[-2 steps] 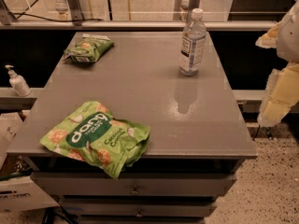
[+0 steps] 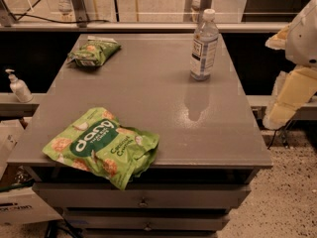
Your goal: Knock blue plastic bottle over
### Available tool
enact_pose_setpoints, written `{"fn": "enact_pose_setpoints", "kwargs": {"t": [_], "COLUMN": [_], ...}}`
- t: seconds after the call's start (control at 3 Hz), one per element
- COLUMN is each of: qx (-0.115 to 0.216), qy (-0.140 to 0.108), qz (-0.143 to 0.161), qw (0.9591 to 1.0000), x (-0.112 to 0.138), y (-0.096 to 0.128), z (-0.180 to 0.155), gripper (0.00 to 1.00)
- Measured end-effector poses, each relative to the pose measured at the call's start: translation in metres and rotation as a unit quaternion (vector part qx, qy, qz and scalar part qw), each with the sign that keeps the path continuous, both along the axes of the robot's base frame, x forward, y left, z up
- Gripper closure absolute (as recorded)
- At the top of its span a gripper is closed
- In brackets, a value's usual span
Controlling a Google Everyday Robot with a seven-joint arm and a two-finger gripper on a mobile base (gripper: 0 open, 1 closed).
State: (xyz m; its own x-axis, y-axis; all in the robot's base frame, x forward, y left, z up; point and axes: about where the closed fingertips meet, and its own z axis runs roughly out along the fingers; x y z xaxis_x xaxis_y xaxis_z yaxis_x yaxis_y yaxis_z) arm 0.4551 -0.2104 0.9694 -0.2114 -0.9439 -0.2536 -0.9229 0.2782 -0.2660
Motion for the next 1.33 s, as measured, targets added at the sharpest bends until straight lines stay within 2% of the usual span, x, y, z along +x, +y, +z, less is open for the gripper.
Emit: {"fn": "enact_pose_setpoints", "kwargs": {"t": [0.33,0.67,1.0,1.33], "qx": [0.047,0.117,0.186,0.245], "qy": [-0.033,-0.058,-0.07,-0.082], "qz": [-0.011,-0.034,-0.052,-0.078], "qw": [0.9983,0.9908,0.9786,0.9629], "x": [0.043,0.1,0.149,0.196], "y": [0.008,0.017,0.028,0.031], "z": [-0.016,-0.028,-0.032,-0.032], "gripper": [0.0,0.0,0.0,0.0]}}
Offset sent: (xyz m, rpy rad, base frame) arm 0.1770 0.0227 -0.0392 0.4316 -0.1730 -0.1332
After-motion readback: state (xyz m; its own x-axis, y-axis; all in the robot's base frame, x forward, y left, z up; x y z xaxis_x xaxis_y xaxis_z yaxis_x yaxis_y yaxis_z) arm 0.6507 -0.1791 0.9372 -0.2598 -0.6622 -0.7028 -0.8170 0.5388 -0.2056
